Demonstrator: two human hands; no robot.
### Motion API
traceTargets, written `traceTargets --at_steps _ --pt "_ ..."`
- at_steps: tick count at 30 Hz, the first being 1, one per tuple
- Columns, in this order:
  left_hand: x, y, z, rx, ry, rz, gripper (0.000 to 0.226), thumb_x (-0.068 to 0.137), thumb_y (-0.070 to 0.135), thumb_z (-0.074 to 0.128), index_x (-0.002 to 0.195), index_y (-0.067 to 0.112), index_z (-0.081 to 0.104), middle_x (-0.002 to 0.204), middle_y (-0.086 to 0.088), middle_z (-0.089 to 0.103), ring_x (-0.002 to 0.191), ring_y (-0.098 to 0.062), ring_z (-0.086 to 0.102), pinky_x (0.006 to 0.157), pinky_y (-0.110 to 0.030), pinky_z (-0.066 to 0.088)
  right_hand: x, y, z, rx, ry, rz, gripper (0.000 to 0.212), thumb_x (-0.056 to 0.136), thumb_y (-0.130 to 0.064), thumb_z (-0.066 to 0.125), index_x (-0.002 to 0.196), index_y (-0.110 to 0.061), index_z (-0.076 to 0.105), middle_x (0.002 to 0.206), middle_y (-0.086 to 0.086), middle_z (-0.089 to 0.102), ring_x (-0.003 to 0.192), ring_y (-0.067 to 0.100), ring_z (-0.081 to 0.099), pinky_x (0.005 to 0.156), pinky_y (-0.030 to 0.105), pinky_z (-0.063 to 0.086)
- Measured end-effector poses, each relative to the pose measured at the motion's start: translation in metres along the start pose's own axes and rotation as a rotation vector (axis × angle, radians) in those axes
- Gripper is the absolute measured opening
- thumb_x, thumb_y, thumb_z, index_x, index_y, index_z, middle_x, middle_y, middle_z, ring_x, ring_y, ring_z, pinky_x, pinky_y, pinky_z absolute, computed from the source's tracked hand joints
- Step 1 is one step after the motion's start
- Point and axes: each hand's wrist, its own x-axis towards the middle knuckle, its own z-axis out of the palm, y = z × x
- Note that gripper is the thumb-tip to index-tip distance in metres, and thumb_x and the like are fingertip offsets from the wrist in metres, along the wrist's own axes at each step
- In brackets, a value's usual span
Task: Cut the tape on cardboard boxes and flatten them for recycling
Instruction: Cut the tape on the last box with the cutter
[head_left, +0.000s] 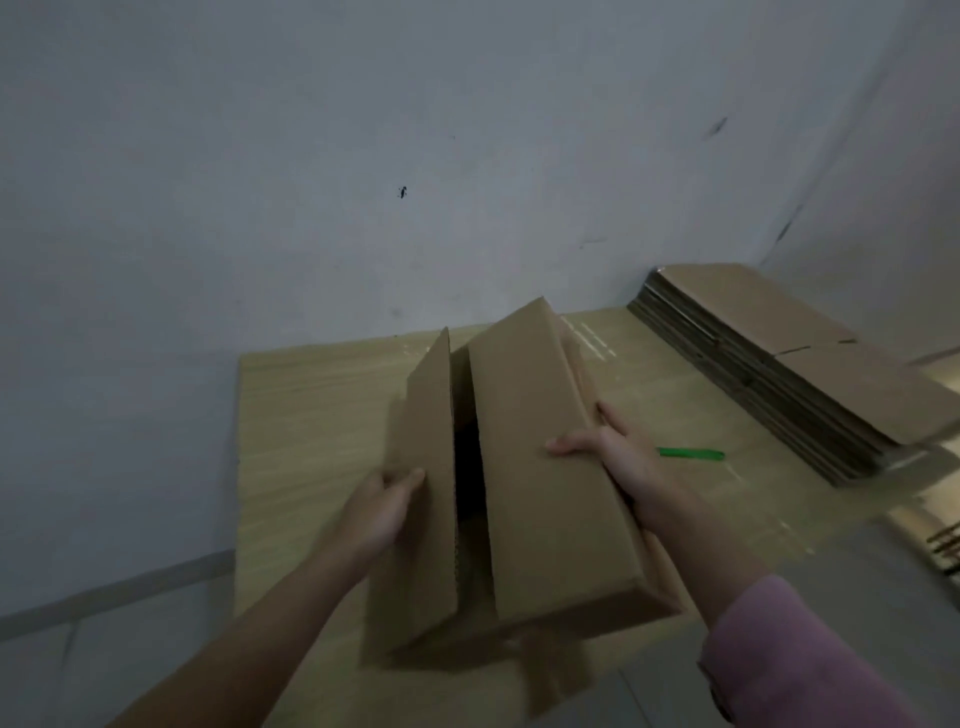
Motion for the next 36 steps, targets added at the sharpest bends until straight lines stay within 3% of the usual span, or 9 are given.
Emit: traceTargets --at_steps 6,10,12,15,20,24,26,30,36 --pt "0.047 0.045 0.009 0.009 0.144 0.159 0.036 0.089 0.017 0.061 0.124 0.01 0.053 0.119 -0.005 0.058 0.1 -0.025 0.057 0.07 -0.03 0.048 0.076 -0.051 -0.016 -0.516 0.061 -0.095 0.123 0.035 -0.053 0.078 0.144 -0.045 0.022 0.146 0.001 0.038 0.125 0.028 0.043 0.1 0.046 0.041" --pt "0.067 0.092 0.005 -0.132 0.511 0.484 0.025 0.088 0.001 0.058 0.111 0.01 0.059 0.108 -0.005 0.061 0.103 -0.019 0.058 0.08 -0.015 0.042 0.095 -0.083 0.001 -1.225 0.13 -0.538 0.109 0.058 -0.05 0.074 0.144 -0.048 0.008 0.146 0.013 0.018 0.13 0.035 0.023 0.106 0.05 0.027" --pt "0.07 0.112 0.005 -0.132 0.616 0.619 0.027 0.087 -0.002 0.056 0.111 0.01 0.057 0.11 -0.001 0.058 0.101 -0.009 0.055 0.075 -0.001 0.039 0.102 -0.084 0.011 -1.378 0.138 -0.757 0.108 0.059 -0.045 0.073 0.145 -0.044 0.007 0.142 0.015 0.013 0.124 0.036 0.023 0.101 0.05 0.025" --pt "0.074 0.134 0.01 -0.082 0.688 0.826 0.028 0.085 0.005 0.056 0.109 0.018 0.055 0.106 0.01 0.052 0.099 0.003 0.051 0.079 -0.005 0.041 0.129 -0.065 0.022 -1.499 0.088 -1.01 0.114 0.047 -0.039 0.078 0.144 -0.039 0.017 0.138 0.019 0.014 0.116 0.035 0.025 0.091 0.05 0.025" --pt "0.089 0.133 0.031 0.238 0.653 0.894 0.03 0.075 0.011 0.056 0.104 0.014 0.06 0.106 0.004 0.051 0.1 -0.01 0.05 0.089 -0.025 0.04 0.173 -0.018 0.023 -1.504 0.046 -1.331 0.113 0.04 -0.038 0.083 0.14 -0.038 0.03 0.13 0.022 0.033 0.114 0.036 0.036 0.088 0.049 0.026" --pt "0.095 0.128 0.066 0.356 0.477 0.846 0.029 0.074 0.012 0.055 0.102 0.01 0.061 0.108 -0.001 0.053 0.104 -0.009 0.048 0.092 -0.012 0.031 0.196 0.01 -0.004 -1.44 0.052 -1.439 0.109 0.047 -0.031 0.083 0.14 -0.04 0.028 0.134 0.016 0.032 0.119 0.033 0.034 0.096 0.054 0.024" --pt "0.1 0.124 0.087 0.455 0.446 0.787 0.03 0.076 0.017 0.056 0.105 0.011 0.062 0.112 -0.004 0.055 0.109 -0.02 0.051 0.095 -0.023 0.033 0.201 0.016 -0.021 -1.378 -0.007 -1.468 0.101 0.054 -0.03 0.079 0.141 -0.035 0.029 0.133 0.016 0.032 0.119 0.031 0.034 0.095 0.053 0.027" --pt "0.108 0.105 0.13 0.713 0.423 0.516 0.045 0.089 0.039 0.058 0.128 0.017 0.053 0.137 0.002 0.045 0.127 -0.02 0.041 0.104 -0.034 0.024 0.22 0.032 -0.075 -1.146 0.029 -1.256 0.098 0.05 -0.029 0.085 0.136 -0.022 0.038 0.132 0.018 0.037 0.113 0.03 0.037 0.087 0.057 0.041" --pt "0.112 0.085 0.173 0.72 0.497 0.248 0.064 0.088 0.038 0.056 0.142 0.015 0.032 0.152 -0.002 0.024 0.139 -0.02 0.022 0.115 -0.04 0.006 0.24 0.093 -0.171 -0.759 0.013 -0.898 0.047 0.062 -0.003 0.053 0.108 -0.009 0.058 0.106 0.011 0.055 0.091 0.03 0.058 0.075 0.037 0.051"
